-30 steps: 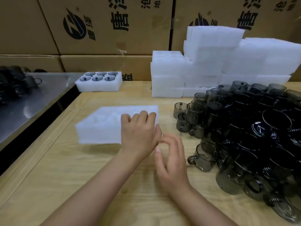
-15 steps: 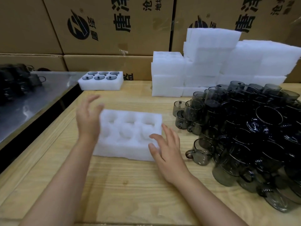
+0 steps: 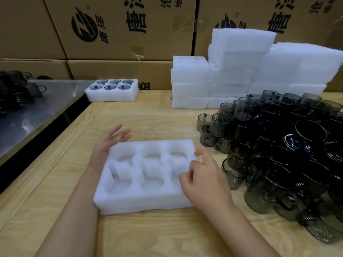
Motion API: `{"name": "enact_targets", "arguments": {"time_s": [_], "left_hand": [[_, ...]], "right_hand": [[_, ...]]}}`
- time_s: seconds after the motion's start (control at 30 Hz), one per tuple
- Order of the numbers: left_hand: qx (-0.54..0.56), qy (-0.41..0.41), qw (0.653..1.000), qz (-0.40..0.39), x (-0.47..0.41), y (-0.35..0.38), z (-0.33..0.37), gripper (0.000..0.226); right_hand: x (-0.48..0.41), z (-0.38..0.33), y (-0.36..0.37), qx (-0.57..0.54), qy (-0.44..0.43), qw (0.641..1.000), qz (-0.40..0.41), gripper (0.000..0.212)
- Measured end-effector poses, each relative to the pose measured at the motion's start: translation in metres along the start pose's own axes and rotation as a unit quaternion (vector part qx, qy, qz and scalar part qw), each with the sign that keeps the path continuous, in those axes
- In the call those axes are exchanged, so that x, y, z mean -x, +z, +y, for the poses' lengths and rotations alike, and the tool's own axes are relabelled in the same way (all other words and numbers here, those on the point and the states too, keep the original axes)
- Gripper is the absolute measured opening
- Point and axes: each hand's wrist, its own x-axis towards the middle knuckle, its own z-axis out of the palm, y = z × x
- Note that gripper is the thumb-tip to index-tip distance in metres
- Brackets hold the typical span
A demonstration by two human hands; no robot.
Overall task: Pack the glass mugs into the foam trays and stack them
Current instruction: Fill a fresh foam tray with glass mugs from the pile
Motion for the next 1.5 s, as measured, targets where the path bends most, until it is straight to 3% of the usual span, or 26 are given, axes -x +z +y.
{"name": "enact_targets", "arguments": {"time_s": [0.2, 0.33, 0.4, 0.47, 0.53, 0.7, 0.87, 1.07, 1.2, 1.3, 1.4, 1.5], "left_hand": [[-0.093, -0.029, 0.993, -0.07, -0.001, -0.003, 0.003, 0.051], [-0.1, -0.022, 0.991, -0.088, -0.006, -0.004, 0.0, 0.055], [-0.104, -0.023, 0.99, -0.096, -0.008, -0.006, 0.0, 0.055], [-0.103, -0.026, 0.989, -0.106, -0.01, -0.007, 0.0, 0.059], [-0.1, -0.031, 0.988, -0.115, -0.011, -0.007, 0.0, 0.065], [-0.095, -0.036, 0.986, -0.13, -0.011, -0.008, 0.001, 0.064], [-0.098, -0.039, 0.985, -0.133, -0.011, -0.011, 0.0, 0.05], [-0.098, -0.041, 0.983, -0.152, -0.012, -0.014, 0.001, 0.042], [-0.123, -0.046, 0.977, -0.168, -0.014, -0.02, 0.001, 0.04], [-0.138, -0.059, 0.97, -0.19, -0.012, -0.022, 0.001, 0.039], [-0.154, -0.018, 0.973, -0.169, -0.012, -0.022, 0.005, 0.041], [-0.22, 0.054, 0.956, -0.188, -0.01, -0.014, 0.016, 0.048]], "right_hand": [[0.0, 0.001, -0.023, 0.013, -0.007, 1.0, 0.01, 0.019], [0.002, -0.002, -0.036, 0.048, -0.053, 0.988, 0.138, 0.01], [0.004, 0.0, -0.045, 0.111, -0.014, 0.978, 0.179, 0.016], [0.006, 0.004, -0.05, 0.174, 0.047, 0.974, 0.138, 0.021], [0.007, 0.011, -0.048, 0.226, 0.112, 0.967, 0.042, 0.023], [0.002, 0.016, -0.04, 0.24, 0.129, 0.962, -0.035, 0.009], [0.0, 0.017, -0.035, 0.208, 0.111, 0.972, -0.018, 0.02], [0.001, 0.009, -0.036, 0.179, 0.085, 0.98, 0.032, 0.006], [0.002, 0.007, -0.036, 0.095, 0.013, 0.982, 0.165, 0.016], [-0.002, 0.007, -0.035, -0.022, -0.066, 0.96, 0.271, 0.014], [-0.008, 0.002, -0.033, -0.127, -0.133, 0.948, 0.259, 0.01], [-0.019, -0.005, -0.032, -0.252, -0.139, 0.942, 0.175, 0.009]]}}
